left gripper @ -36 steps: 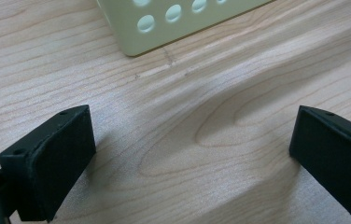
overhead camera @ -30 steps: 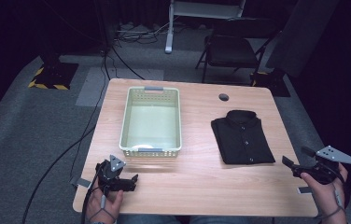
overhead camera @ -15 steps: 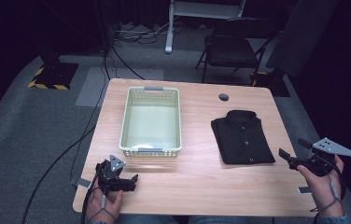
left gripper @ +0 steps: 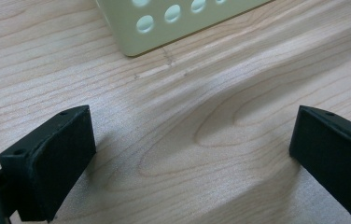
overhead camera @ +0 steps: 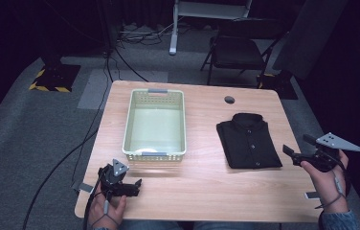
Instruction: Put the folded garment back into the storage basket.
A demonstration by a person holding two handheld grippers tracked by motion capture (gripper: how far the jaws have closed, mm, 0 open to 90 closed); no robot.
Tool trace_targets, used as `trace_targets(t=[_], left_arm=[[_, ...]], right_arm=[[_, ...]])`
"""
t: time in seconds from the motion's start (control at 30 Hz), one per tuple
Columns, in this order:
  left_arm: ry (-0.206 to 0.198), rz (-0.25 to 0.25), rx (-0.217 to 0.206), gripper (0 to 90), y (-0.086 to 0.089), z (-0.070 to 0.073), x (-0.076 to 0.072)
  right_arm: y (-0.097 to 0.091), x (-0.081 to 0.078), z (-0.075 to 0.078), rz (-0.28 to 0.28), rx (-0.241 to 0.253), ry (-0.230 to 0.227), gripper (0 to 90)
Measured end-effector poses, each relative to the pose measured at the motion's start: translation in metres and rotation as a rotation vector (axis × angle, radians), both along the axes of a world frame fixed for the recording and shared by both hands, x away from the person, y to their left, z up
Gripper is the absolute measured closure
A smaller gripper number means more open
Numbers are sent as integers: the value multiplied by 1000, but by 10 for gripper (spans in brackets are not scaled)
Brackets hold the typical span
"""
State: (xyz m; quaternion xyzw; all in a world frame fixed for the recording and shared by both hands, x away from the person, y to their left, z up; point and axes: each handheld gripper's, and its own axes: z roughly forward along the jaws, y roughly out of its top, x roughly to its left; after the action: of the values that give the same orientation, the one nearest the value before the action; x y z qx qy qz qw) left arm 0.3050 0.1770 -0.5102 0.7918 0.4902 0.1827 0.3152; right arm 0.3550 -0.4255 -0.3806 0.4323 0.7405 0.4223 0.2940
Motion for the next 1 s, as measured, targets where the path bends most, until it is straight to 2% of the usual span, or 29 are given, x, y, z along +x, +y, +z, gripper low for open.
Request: trace_targets(t=[0.23, 0.47, 1.0], left_arm=[[1, 0, 0, 4, 0, 0, 0], [1, 0, 0, 3, 0, 0, 0], [-2, -2, 0, 4, 0, 0, 0]], right_arm=[[5, 9, 3, -4, 13, 0, 74], [14, 19, 2, 1, -2, 4, 72], [31, 42, 1, 3, 1, 11, 68]])
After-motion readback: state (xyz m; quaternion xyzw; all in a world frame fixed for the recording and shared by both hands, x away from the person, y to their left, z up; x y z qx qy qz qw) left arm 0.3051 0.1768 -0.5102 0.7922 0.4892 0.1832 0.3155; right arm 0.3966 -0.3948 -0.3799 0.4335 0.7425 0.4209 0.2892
